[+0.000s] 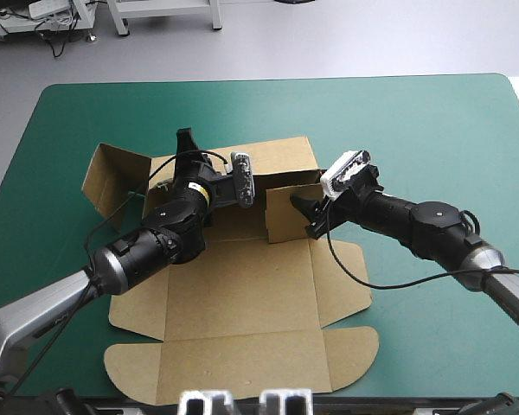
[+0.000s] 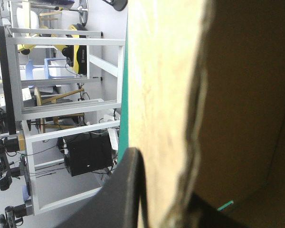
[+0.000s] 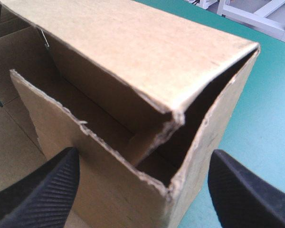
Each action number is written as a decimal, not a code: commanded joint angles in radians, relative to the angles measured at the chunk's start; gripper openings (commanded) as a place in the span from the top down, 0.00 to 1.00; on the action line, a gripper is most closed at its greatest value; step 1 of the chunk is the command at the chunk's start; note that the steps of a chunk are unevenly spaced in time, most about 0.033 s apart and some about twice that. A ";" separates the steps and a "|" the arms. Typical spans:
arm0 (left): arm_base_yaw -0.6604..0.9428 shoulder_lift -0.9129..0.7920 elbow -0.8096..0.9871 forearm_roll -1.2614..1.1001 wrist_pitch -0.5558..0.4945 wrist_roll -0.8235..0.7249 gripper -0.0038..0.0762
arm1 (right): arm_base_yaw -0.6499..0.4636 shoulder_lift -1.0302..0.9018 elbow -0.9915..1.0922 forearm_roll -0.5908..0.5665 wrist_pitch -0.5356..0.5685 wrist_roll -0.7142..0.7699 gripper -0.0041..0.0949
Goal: Fold the box
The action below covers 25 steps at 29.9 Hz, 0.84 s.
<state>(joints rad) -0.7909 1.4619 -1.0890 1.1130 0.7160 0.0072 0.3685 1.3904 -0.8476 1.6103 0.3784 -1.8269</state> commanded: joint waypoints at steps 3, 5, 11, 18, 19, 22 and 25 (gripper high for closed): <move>-0.013 -0.022 -0.020 -0.140 0.005 0.050 0.94 | 0.000 -0.028 -0.039 -0.058 0.022 0.079 0.26; -0.013 -0.022 -0.020 -0.165 0.007 0.050 0.94 | 0.000 -0.028 -0.039 -0.065 0.022 0.098 0.26; -0.013 -0.022 -0.020 -0.277 0.038 0.123 0.94 | 0.000 -0.028 -0.039 -0.115 0.024 0.168 0.26; -0.022 -0.022 -0.020 -0.300 -0.003 0.108 0.94 | 0.000 -0.028 -0.039 -0.139 -0.006 0.204 0.38; -0.024 -0.022 -0.020 -0.292 -0.003 0.108 0.94 | 0.000 -0.028 -0.039 -0.139 -0.006 0.204 0.45; -0.034 -0.022 -0.020 -0.285 -0.014 0.108 0.94 | 0.000 -0.028 -0.038 -0.143 0.024 0.204 0.64; -0.042 -0.022 -0.020 -0.289 -0.015 0.105 0.94 | 0.000 -0.028 -0.038 -0.164 0.064 0.219 0.83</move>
<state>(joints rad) -0.8064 1.4457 -1.1070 0.9531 0.7429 0.1289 0.3696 1.3916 -0.8545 1.4414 0.3747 -1.6218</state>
